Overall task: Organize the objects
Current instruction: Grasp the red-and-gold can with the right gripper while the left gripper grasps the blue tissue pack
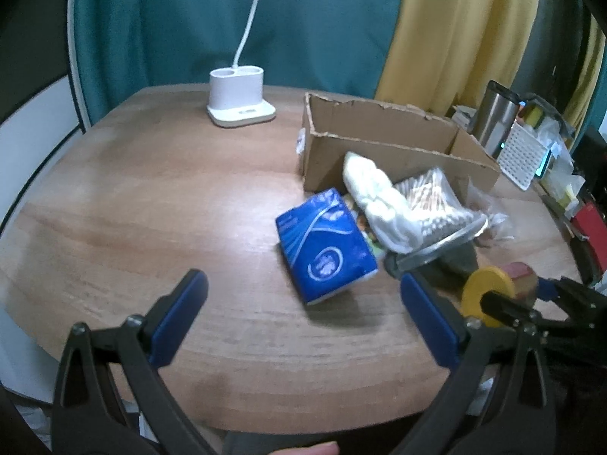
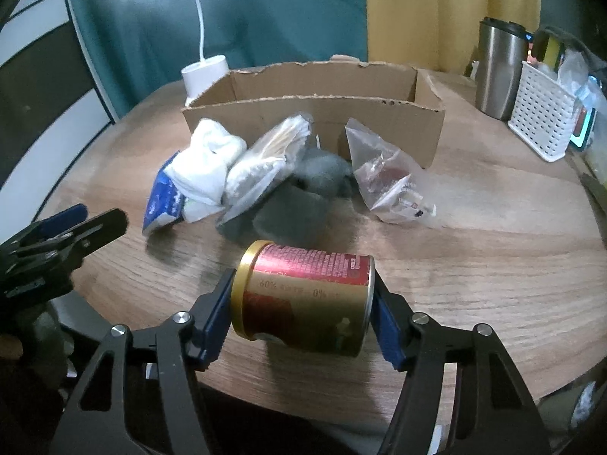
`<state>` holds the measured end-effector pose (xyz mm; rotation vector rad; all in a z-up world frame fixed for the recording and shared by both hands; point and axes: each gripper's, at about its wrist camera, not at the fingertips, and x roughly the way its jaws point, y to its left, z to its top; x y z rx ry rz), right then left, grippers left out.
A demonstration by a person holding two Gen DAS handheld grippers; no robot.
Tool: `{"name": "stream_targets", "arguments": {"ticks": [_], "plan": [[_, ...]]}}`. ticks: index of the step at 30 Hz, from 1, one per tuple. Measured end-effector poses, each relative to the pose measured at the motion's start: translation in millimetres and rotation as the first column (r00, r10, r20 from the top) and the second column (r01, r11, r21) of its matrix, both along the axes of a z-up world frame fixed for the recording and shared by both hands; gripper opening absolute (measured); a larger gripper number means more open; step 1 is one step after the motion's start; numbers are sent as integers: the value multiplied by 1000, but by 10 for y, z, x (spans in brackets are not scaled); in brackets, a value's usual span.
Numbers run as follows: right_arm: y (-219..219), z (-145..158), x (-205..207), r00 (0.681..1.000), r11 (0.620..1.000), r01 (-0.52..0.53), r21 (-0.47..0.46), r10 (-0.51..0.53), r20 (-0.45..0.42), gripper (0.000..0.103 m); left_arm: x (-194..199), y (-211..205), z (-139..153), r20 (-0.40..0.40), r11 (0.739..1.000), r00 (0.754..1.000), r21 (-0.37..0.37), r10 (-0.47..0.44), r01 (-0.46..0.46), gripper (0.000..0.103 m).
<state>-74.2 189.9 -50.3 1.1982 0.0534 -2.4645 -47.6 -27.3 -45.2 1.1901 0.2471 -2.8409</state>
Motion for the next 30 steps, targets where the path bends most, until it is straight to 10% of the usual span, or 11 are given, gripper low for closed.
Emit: {"name": "stream_targets", "arguments": {"ticks": [30], "plan": [[319,343,-104,989,991,130,22,-128,-74,68,-555,-26,-220,54,999,998,33,-36,35,102]]}}
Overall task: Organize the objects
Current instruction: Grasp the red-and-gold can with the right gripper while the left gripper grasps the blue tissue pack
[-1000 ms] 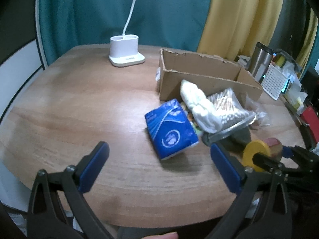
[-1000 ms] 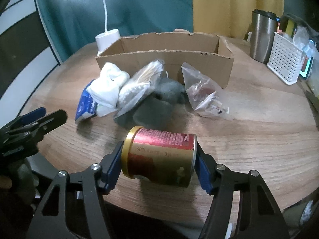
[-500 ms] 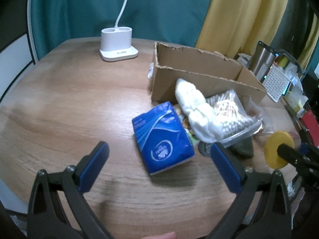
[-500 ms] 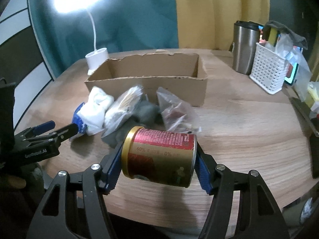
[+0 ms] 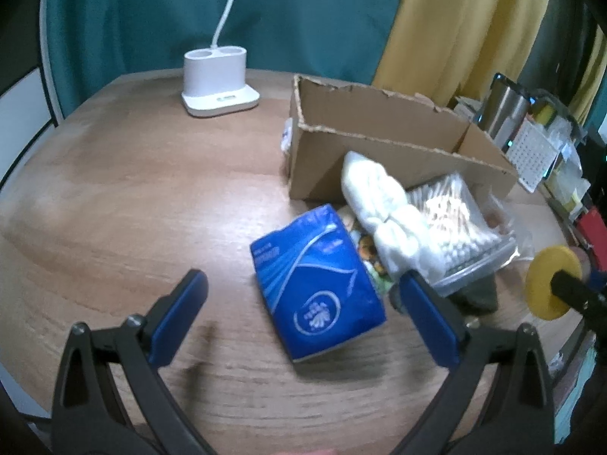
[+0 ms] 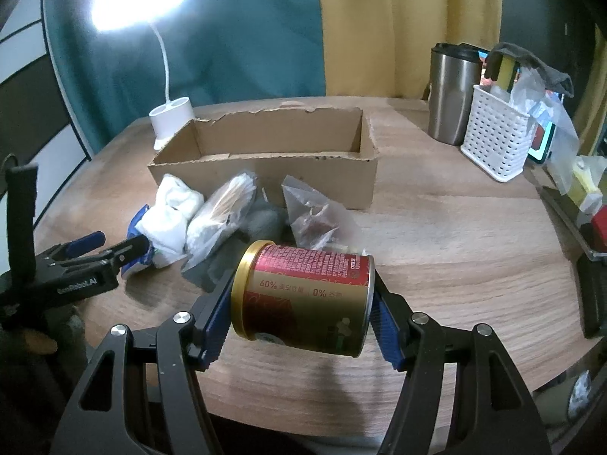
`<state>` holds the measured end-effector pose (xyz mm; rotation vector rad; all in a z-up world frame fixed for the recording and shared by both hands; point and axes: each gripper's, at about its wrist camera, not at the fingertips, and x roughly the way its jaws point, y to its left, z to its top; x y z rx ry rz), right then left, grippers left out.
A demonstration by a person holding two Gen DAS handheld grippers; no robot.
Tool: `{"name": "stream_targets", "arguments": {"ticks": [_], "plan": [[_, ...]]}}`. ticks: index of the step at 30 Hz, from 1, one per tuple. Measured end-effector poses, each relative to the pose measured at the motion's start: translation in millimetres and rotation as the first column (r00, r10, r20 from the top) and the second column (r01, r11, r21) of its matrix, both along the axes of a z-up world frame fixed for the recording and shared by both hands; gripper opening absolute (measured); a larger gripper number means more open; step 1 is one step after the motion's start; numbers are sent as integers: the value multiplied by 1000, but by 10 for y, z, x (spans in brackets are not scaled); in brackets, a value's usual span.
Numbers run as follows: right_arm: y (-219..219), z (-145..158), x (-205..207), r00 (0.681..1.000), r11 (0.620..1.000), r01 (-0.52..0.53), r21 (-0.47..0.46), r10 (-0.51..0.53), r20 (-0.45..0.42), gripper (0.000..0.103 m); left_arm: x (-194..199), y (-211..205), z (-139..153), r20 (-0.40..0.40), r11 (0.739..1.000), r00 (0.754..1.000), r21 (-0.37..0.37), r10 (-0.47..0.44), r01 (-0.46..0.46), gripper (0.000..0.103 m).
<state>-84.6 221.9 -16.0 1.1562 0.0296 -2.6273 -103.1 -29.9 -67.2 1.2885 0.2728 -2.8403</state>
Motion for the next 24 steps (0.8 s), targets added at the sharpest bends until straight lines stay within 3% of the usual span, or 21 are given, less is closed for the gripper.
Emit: {"name": "stream_targets", "arguments": {"ticks": [6,7,10,11,17,24], "plan": [[34,1,-32,1000,1000,11,-4,-11,4,68,21,19,-51,18,1000,1000,-5,-25,25,98],[33,1,-40,1000,1000,10,-4,-10,5,68,23,19,-69,27,1000,999,-3,-29,29,86],[23,2,-54,1000,1000,4,-5,-4,7,68,27,34,-95,36,999,998,7,-45,44,77],[18,3,-58,1000,1000,2,-5,-2,7,68,36,42,-87,32,999,998,10,-51,51,67],[2,14,-77,1000,1000,-8,-16,8,3,68,68,63,-61,35,998,997,2,-66,66,60],[24,79,-56,1000,999,-13,-30,13,-16,68,144,67,59,17,998,998,3,-62,62,59]]}}
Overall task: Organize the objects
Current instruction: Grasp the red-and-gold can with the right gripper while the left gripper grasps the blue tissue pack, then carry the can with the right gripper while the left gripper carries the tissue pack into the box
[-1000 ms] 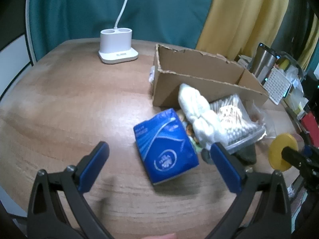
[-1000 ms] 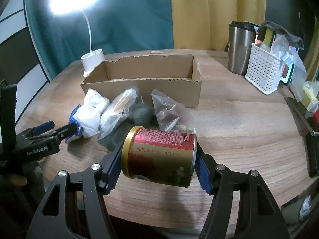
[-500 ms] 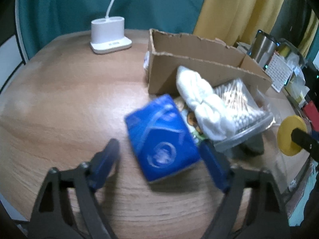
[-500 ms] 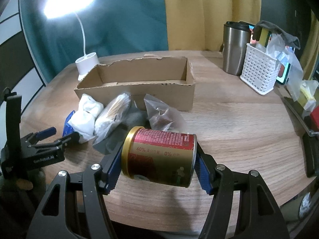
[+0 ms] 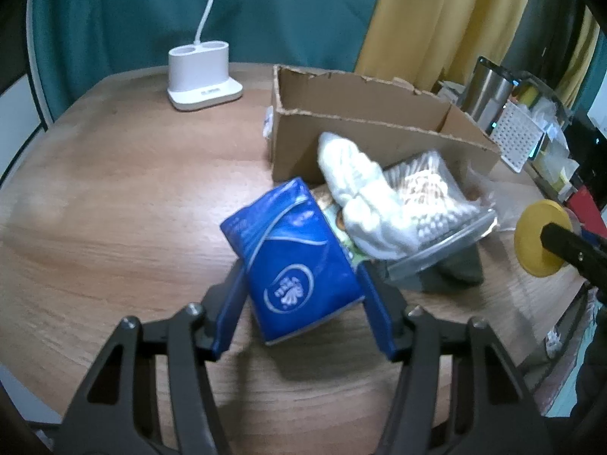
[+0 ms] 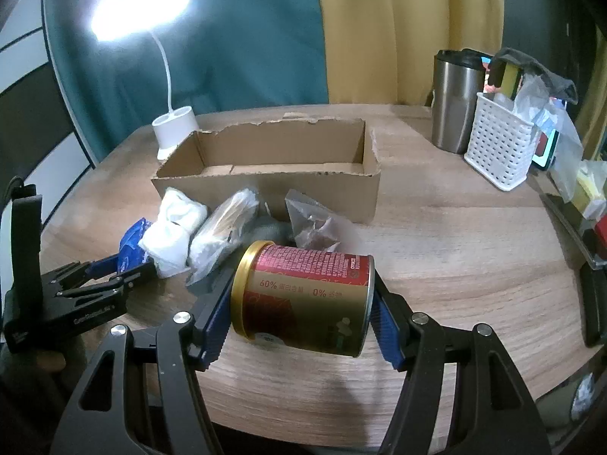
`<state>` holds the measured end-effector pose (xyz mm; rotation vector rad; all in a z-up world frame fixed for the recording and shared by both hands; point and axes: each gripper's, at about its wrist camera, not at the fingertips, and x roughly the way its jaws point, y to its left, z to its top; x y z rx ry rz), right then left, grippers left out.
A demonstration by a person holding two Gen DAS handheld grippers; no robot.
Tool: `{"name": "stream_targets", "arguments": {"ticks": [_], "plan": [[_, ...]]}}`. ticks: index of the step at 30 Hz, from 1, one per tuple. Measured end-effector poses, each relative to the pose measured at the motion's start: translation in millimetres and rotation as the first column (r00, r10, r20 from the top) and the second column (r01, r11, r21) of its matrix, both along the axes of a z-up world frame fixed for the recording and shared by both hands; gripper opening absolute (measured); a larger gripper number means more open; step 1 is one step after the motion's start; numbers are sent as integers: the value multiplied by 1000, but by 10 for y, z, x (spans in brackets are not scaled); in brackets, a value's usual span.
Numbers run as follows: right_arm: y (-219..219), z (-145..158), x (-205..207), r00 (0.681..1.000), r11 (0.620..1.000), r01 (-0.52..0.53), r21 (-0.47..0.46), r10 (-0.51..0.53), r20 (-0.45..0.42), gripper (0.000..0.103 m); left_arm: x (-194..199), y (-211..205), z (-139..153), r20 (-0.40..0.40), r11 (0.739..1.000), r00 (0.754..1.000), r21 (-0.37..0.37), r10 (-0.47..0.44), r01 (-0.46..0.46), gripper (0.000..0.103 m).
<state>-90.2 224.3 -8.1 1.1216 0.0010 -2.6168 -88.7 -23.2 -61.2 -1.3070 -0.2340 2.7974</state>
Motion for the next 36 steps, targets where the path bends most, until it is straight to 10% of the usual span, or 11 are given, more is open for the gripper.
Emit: {"name": "stream_targets", "arguments": {"ticks": [36], "plan": [[126,328,-426,994,999,-48,-22,46,-97,68,-274,323,740,-152,998,987,-53,-53,45,59]]}}
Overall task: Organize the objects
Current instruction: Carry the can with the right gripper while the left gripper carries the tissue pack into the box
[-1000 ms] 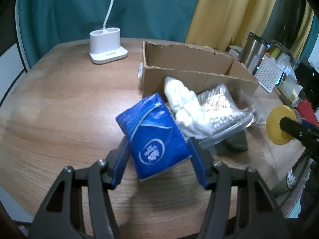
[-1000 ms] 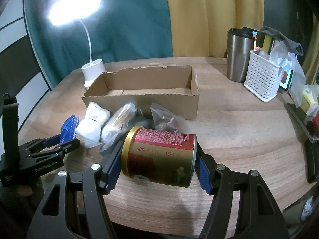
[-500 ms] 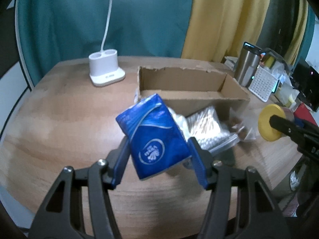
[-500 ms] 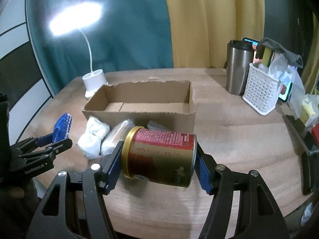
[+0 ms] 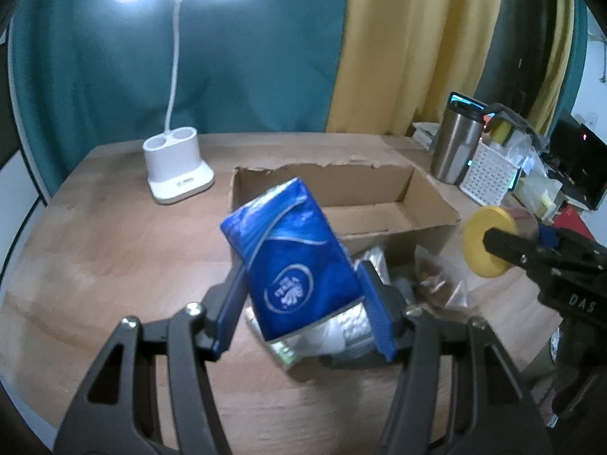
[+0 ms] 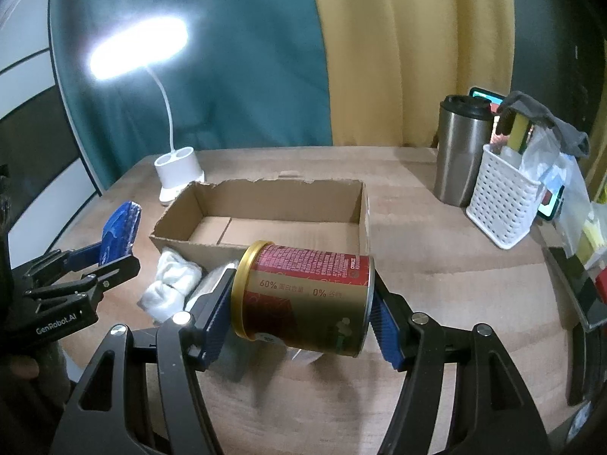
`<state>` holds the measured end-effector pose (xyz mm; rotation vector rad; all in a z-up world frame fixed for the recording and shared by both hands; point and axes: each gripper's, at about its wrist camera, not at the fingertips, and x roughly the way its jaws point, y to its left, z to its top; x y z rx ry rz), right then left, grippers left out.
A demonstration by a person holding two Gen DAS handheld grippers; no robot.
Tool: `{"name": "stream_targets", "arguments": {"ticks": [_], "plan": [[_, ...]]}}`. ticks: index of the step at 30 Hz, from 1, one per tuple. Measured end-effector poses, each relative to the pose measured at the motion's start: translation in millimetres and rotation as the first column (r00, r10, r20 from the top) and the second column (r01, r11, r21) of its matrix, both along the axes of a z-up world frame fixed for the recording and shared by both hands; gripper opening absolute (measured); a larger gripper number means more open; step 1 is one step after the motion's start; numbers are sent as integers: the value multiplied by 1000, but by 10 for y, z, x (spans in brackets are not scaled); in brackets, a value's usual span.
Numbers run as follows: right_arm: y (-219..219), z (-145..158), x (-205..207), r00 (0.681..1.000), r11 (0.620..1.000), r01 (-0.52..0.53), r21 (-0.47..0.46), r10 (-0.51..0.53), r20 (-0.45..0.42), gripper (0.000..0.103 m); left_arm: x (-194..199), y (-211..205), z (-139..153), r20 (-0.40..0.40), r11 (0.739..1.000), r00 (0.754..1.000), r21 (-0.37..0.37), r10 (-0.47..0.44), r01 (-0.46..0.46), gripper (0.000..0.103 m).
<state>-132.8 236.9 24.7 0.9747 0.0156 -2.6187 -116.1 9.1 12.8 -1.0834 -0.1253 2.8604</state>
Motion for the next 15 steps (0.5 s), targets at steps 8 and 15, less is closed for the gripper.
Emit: {"name": "stream_targets", "arguments": {"ticks": [8,15], "plan": [[27,-4,-165,1000,1000,-9,-3,9,-5,68,-210,122,-12,8,999,1000,-26,-18,19,59],[60,7,-339,1000,1000,-10,-3,10,-14,68,-378,230,43,-6,998,999,-36,-41,41,59]]}}
